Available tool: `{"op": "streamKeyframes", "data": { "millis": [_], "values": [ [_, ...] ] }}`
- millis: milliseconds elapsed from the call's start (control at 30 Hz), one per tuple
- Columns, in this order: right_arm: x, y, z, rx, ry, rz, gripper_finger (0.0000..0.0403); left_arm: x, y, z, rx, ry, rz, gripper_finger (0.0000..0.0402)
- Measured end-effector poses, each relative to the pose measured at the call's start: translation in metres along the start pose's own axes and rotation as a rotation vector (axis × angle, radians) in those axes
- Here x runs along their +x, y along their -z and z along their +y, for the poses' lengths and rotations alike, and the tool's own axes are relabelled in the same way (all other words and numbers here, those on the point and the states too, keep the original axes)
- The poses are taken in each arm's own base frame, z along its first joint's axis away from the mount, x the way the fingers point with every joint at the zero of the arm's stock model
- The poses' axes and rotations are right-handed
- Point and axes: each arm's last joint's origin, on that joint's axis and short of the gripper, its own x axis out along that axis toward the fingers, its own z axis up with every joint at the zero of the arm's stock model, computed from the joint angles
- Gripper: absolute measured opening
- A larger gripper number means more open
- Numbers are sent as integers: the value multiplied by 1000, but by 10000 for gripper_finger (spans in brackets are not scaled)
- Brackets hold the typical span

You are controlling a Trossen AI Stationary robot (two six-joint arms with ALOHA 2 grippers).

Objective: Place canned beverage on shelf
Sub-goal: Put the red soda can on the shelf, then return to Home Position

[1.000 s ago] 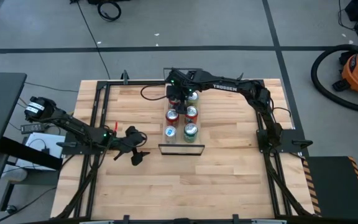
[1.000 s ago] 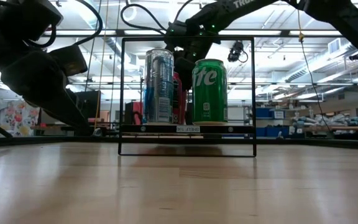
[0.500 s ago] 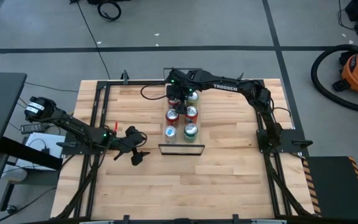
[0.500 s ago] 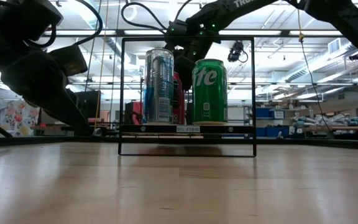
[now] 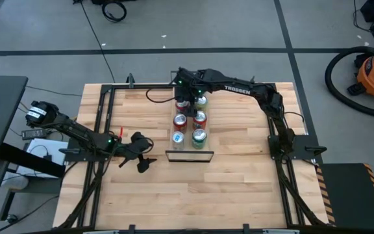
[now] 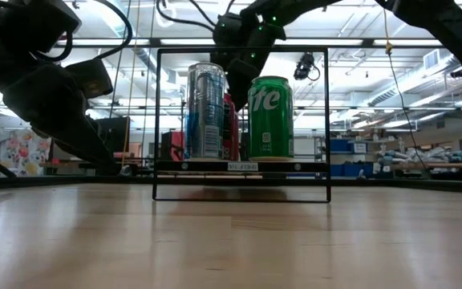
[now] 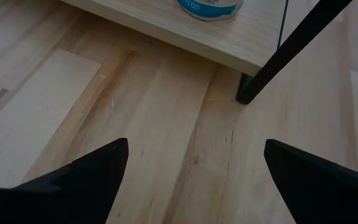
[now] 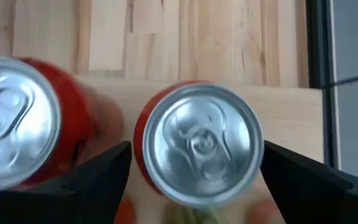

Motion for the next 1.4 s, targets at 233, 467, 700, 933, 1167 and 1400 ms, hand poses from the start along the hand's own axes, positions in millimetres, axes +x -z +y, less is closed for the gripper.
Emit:
{"op": "streamKeyframes", "data": {
  "millis": [233,467,700,933,1167,1400],
  "values": [
    [-23,-8,8,-15,24,30,356,0,-2,-1,3,7,-16,389],
    [-61,-20,20,-40,124,-12,353,-8,-9,0,2,-31,-103,389],
    [-111,-19,40,-49,154,-166,343,-27,-24,3,12,-49,-251,389],
    [-119,10,62,-43,204,-327,336,-49,-34,5,12,-5,-364,389],
    [-111,59,82,-3,259,-445,336,-68,-38,10,44,-50,-460,389],
    [-106,100,97,57,251,-558,336,-73,-40,12,66,-84,-496,389]
  ]
}}
